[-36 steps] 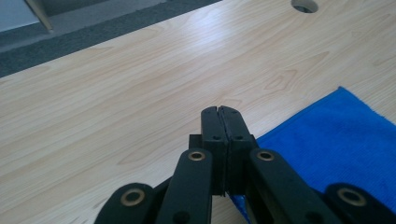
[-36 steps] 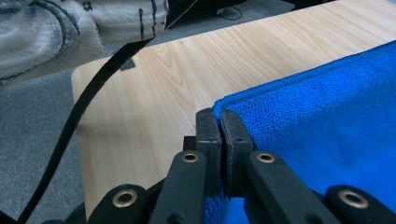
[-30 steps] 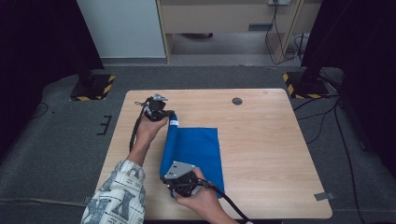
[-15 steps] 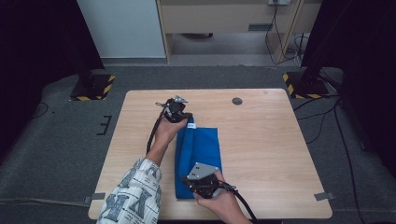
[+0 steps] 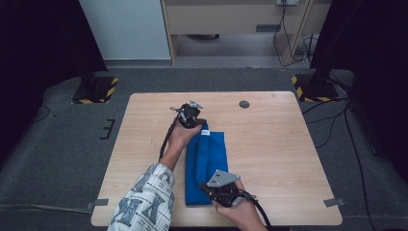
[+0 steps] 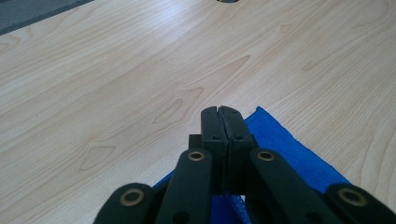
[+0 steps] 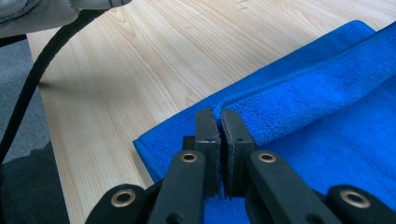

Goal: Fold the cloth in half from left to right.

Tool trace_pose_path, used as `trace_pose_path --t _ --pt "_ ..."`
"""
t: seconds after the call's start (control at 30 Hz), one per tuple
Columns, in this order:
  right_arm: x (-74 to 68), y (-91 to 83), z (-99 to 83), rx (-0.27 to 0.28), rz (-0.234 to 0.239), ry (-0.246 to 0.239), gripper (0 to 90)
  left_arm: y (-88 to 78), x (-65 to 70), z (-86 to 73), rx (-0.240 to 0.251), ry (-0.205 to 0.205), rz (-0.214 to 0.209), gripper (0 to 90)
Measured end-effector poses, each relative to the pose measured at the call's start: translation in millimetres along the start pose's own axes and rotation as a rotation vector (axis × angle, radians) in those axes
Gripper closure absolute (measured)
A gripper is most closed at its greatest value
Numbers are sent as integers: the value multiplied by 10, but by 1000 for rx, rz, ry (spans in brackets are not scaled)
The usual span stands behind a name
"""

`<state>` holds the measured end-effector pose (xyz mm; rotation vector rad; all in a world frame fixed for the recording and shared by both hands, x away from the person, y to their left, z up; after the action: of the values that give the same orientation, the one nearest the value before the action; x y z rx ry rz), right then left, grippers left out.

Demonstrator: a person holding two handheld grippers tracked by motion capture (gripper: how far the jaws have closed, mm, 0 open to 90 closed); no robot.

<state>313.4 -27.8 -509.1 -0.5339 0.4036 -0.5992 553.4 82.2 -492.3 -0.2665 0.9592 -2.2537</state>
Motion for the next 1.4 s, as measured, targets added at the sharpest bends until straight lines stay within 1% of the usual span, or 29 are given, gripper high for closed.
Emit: trace_pose_path --t 0.17,0.23,0.3,0.37,0.47,0.57,0.73,0.93,1.03,1.1,1.13,1.23,1.3,1.37,1.4 --pt "31 -33 -31 -2 -8 3 870 55 43 19 -5 3 -7 894" --pt "52 -35 -45 -8 -10 5 868 86 52 11 -11 3 -9 894" --pt "71 -31 -59 -12 -12 13 865 128 65 -6 -28 8 -12 894" --pt "93 -31 -73 -16 -14 17 863 164 78 -5 -23 -1 -18 894" --pt "129 -49 -87 -12 -21 24 858 193 95 2 -25 -4 -20 893" --pt "162 -67 -118 -23 -29 30 845 224 122 0 -28 -6 -32 891" --pt "204 -69 -174 -52 -37 46 787 288 181 -6 -32 -10 -56 881" --pt "239 -84 -236 -80 -40 59 729 302 218 11 -21 -19 -66 877" --pt "258 -99 -257 -90 -45 72 674 309 232 16 -17 -24 -63 853" --pt "279 -110 -268 -97 -46 89 638 311 248 27 -7 -38 -66 817" --pt "288 -112 -274 -99 -49 97 624 312 259 34 -5 -36 -68 799" --pt "318 -123 -284 -99 -56 112 600 316 291 46 -4 -29 -74 775" --pt "330 -133 -286 -100 -58 120 589 313 309 50 4 -38 -81 764" --pt "337 -140 -285 -104 -50 134 580 312 320 52 5 -41 -91 764" --pt "339 -142 -284 -103 -53 133 583 314 326 51 -1 -34 -90 766"
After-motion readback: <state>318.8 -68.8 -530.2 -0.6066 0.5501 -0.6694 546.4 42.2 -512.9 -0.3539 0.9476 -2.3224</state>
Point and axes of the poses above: each handheld gripper's, and its own axes: y roughly forward along the jaws, z roughly out of its top, x roughly to its right, the point moved 4 cm from there along y, roughly forward along the jaws, and after that the axes turned 12 degrees about y, right-handed, at the moved point
